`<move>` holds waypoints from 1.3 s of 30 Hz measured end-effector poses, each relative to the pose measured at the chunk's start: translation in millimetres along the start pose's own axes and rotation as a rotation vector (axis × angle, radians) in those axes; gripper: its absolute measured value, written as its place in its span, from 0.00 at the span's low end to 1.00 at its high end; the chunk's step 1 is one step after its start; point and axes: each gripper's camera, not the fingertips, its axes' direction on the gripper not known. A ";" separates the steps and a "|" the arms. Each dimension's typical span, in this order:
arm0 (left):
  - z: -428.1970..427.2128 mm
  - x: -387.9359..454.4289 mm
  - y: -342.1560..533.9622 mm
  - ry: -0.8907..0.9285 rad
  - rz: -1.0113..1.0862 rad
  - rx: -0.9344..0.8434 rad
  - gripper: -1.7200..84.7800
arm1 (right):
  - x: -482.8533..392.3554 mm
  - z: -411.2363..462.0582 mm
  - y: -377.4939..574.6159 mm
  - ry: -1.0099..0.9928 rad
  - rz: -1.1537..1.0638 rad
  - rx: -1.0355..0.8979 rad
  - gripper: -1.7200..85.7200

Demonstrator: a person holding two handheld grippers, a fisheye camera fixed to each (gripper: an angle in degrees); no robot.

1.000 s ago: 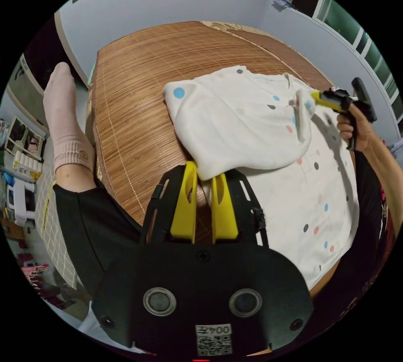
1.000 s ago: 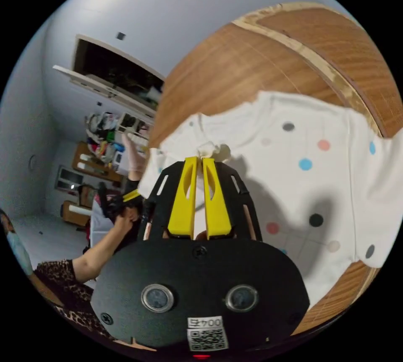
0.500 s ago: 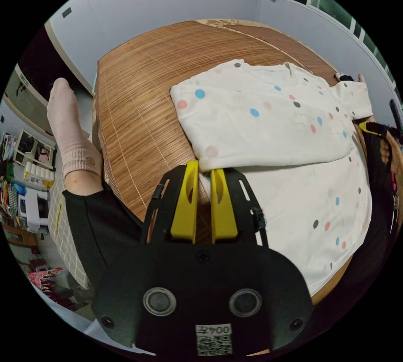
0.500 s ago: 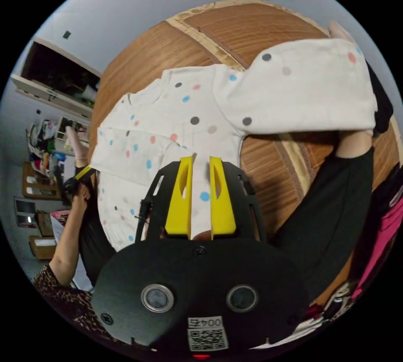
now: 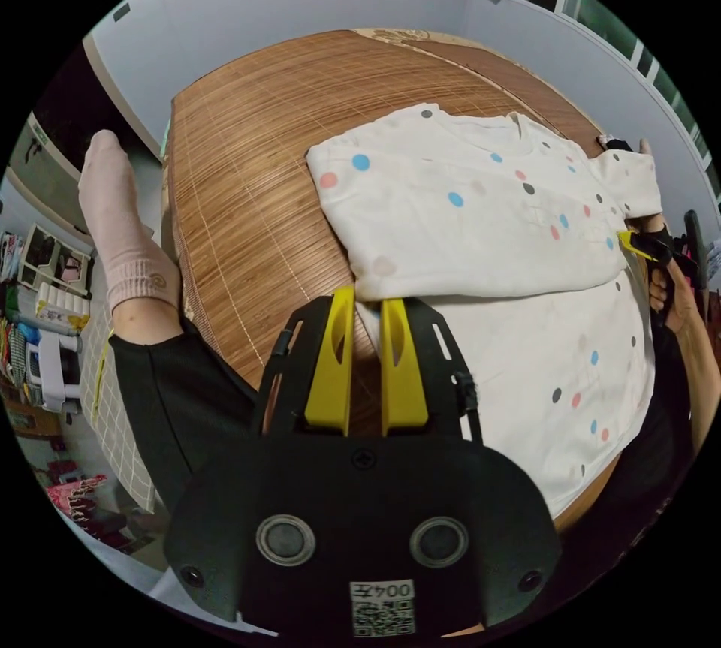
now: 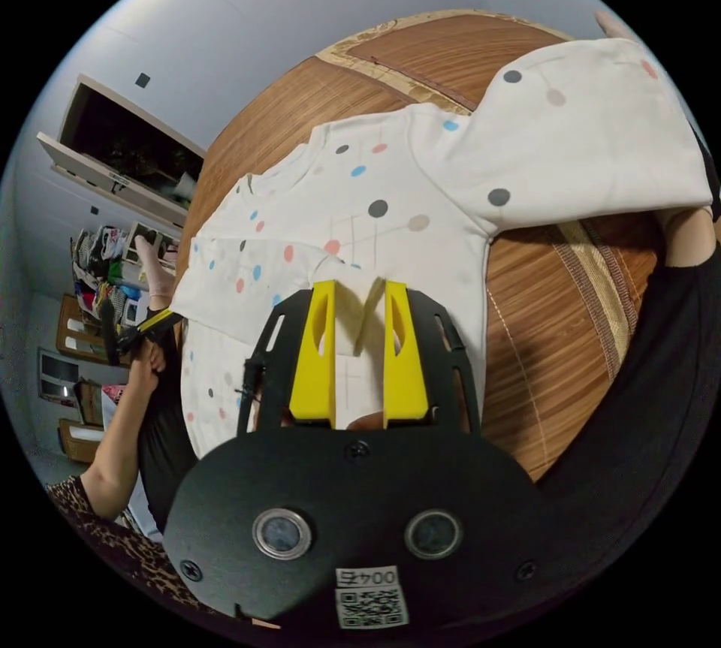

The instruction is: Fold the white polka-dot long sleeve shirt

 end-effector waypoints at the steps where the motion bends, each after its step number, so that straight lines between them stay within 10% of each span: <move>1: 0.2 -0.4 0.4 0.000 0.000 -0.001 0.03 | -1.4 1.7 -0.9 0.003 0.003 -0.007 0.08; 19: 4.8 20.4 7.7 -0.094 0.067 -0.022 0.03 | -71.3 -11.9 -33.3 0.385 -0.245 0.027 0.02; 30: 3.9 27.4 12.5 -0.112 0.075 -0.018 0.04 | -91.2 -18.8 43.5 0.139 -0.306 0.102 0.21; 39: -11.7 30.5 22.6 -0.085 0.085 0.010 0.07 | -118.1 37.1 106.4 0.212 -0.429 0.046 0.18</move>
